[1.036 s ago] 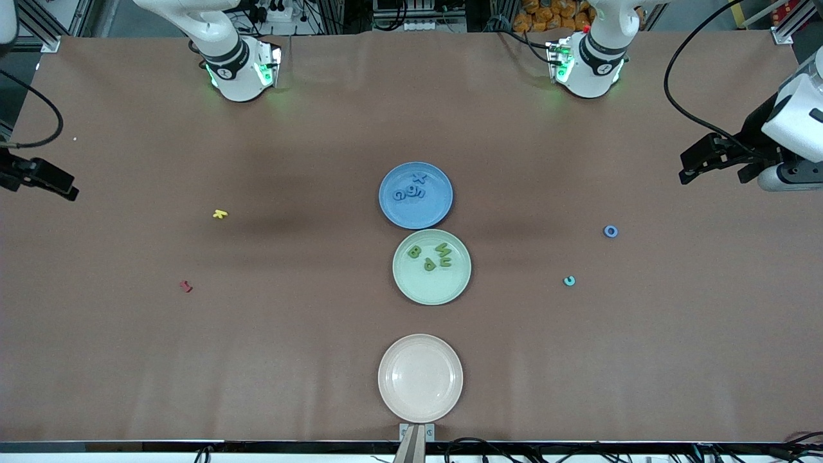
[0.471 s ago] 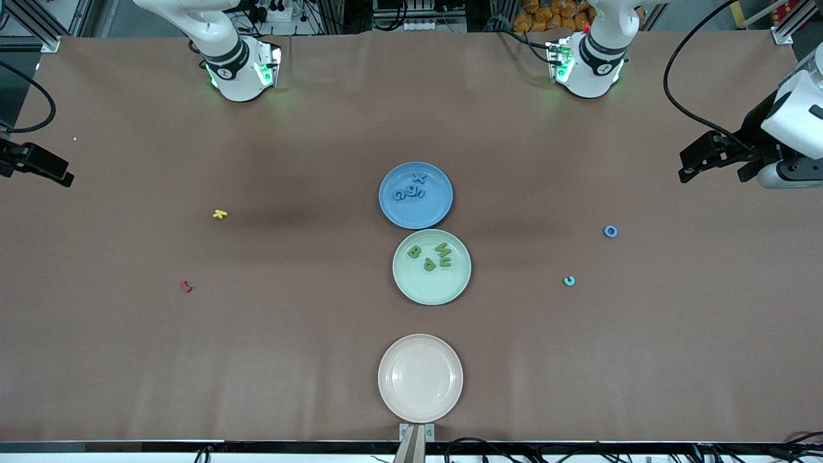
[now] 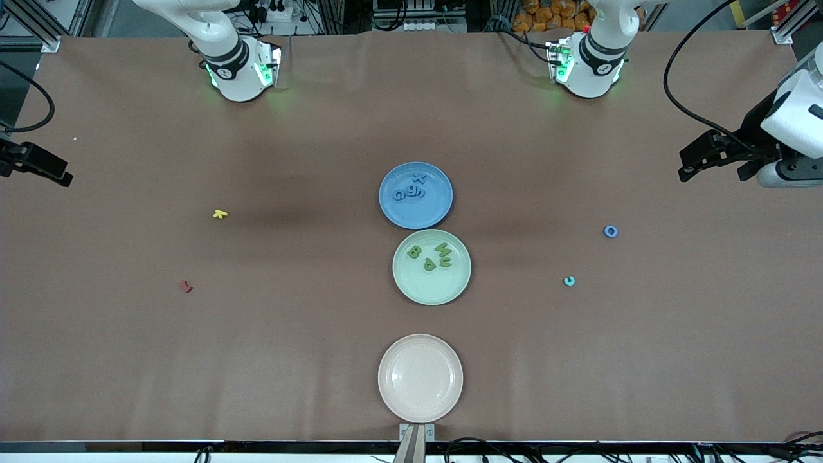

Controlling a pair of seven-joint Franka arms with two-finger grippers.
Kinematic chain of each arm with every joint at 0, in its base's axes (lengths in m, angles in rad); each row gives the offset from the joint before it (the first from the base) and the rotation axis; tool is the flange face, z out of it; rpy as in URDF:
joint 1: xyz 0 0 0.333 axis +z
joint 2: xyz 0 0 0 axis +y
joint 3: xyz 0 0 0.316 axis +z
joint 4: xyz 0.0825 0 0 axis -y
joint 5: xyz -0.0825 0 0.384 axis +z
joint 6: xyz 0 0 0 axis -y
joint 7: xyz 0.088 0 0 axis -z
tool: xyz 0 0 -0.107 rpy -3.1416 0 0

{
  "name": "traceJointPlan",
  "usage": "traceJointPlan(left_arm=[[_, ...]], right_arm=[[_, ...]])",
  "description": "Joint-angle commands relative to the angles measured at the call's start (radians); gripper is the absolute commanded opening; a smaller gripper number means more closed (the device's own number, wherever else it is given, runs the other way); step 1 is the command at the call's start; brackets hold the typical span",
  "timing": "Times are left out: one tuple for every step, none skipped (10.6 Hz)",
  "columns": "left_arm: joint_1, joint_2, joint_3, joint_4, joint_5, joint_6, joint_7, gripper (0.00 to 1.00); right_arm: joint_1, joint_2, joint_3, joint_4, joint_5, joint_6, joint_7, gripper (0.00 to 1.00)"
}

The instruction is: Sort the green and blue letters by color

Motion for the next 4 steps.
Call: traceJointPlan(left_arm=[[0.001, -0.014, -0.001, 0.001, 0.028, -0.018, 0.013, 1.0], [0.001, -0.014, 0.001, -0.001, 0.028, -0.019, 0.012, 1.0], [0.001, -0.014, 0.005, 0.001, 0.028, -0.019, 0.012, 1.0], [0.001, -0.014, 0.007, -0.001, 0.028, -0.019, 0.012, 1.0]], right_arm=[[-0.001, 0.006, 0.001, 0.018, -0.007, -0.01, 0.007, 1.0], [0.001, 0.006, 0.001, 0.018, -0.008, -0.01, 0.007, 1.0], [-0.001, 0.004, 0.001, 0.018, -0.008, -0.01, 0.004, 1.0], [-0.001, 0.006, 0.001, 0.018, -0.008, -0.01, 0.004, 1.0]])
